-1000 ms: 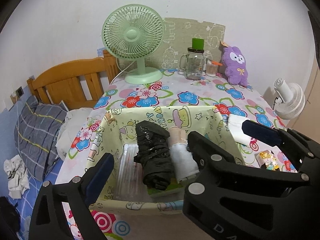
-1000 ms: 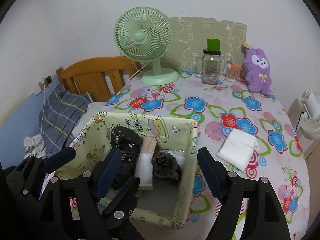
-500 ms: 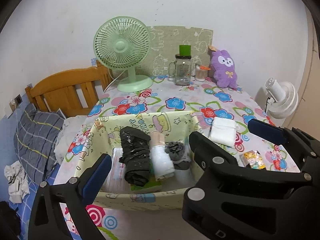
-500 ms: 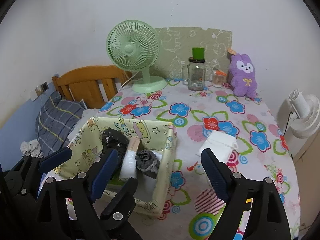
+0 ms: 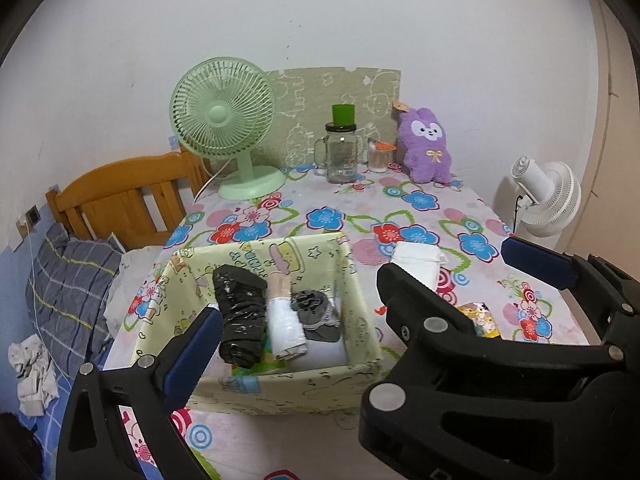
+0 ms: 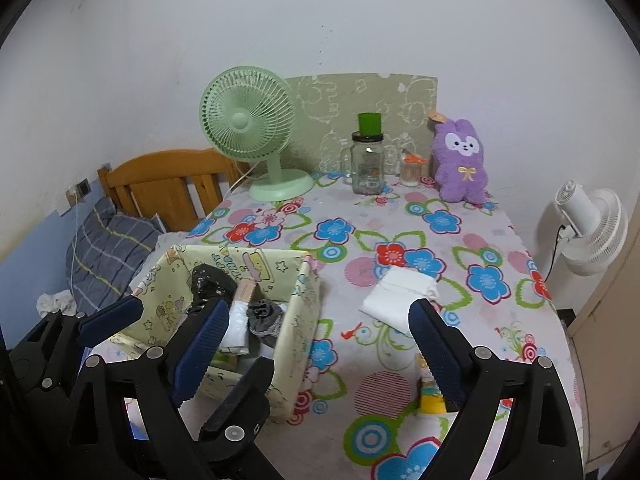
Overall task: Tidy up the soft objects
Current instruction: 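Move both tools back toward the yellow cartoon tissue pack, then grasp the yellow cartoon tissue pack with the right tool, then grasp the folded white cloth with the left tool while the right tool holds the tissue pack, then lift and carry the white cloth and tissue pack over the yellow box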
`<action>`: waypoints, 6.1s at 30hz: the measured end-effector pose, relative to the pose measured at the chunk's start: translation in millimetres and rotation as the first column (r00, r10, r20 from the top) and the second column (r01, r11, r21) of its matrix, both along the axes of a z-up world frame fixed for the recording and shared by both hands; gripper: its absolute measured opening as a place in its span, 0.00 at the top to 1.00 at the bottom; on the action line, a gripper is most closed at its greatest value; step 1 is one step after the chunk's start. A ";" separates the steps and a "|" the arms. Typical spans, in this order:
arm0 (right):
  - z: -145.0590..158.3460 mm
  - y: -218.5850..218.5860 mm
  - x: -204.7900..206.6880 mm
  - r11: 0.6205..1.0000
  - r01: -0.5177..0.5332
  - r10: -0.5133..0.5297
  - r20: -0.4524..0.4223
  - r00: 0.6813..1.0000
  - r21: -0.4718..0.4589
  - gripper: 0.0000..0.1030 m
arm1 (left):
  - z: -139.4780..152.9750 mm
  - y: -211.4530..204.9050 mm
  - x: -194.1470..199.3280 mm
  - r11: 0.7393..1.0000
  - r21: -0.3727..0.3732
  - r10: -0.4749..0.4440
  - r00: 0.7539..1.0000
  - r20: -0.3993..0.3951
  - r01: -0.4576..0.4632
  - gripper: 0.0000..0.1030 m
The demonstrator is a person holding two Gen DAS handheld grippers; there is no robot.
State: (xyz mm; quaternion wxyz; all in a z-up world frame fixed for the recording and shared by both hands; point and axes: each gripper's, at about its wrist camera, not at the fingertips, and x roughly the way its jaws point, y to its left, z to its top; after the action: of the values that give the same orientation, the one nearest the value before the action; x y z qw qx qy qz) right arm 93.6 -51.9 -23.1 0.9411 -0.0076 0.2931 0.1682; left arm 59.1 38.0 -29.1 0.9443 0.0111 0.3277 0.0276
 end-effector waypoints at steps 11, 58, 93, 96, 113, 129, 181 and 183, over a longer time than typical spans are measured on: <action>-0.9 -37.3 -15.3 0.998 0.062 -0.062 0.019 0.998 0.008 0.09 | -1.5 -37.5 -9.1 0.999 0.010 -0.035 0.999 0.013 0.035 0.01; -91.7 -110.8 31.4 0.990 0.130 -0.137 -0.160 0.978 -0.055 0.17 | -93.6 -113.5 35.7 0.978 -0.031 -0.208 0.955 -0.210 0.207 0.18; -119.8 -115.1 63.9 0.993 0.094 -0.109 -0.263 0.959 -0.068 0.53 | -107.7 -123.9 67.6 0.978 -0.008 -0.204 0.940 -0.274 0.210 0.22; -112.8 -120.3 66.1 0.993 0.104 -0.116 -0.241 0.964 -0.060 0.53 | -101.4 -127.3 71.4 0.977 -0.006 -0.208 0.943 -0.259 0.214 0.22; -88.0 -145.1 96.6 0.985 0.171 -0.167 -0.181 0.969 0.001 0.53 | -84.3 -139.6 118.1 0.981 -0.008 -0.190 0.957 -0.220 0.193 0.18; -84.6 -143.9 149.5 0.979 0.202 -0.196 -0.169 0.966 0.016 0.52 | -92.1 -126.9 176.8 0.997 -0.020 -0.073 0.974 -0.213 0.070 0.13; -103.9 -152.6 141.8 0.973 0.230 -0.225 -0.223 0.948 -0.006 0.52 | -107.8 -136.5 162.9 0.995 -0.025 -0.102 0.962 -0.255 0.099 0.59; -100.6 -152.7 136.2 0.973 0.233 -0.228 -0.214 0.950 -0.005 0.52 | -103.8 -137.1 157.1 0.994 -0.025 -0.106 0.964 -0.246 0.103 0.59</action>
State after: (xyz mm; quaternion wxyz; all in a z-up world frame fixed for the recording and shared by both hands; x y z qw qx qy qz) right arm 229.9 -204.5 -123.7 0.9174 0.0542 0.3897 0.0600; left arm 216.2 -99.2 -132.9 0.8964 0.0261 0.4418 -0.0256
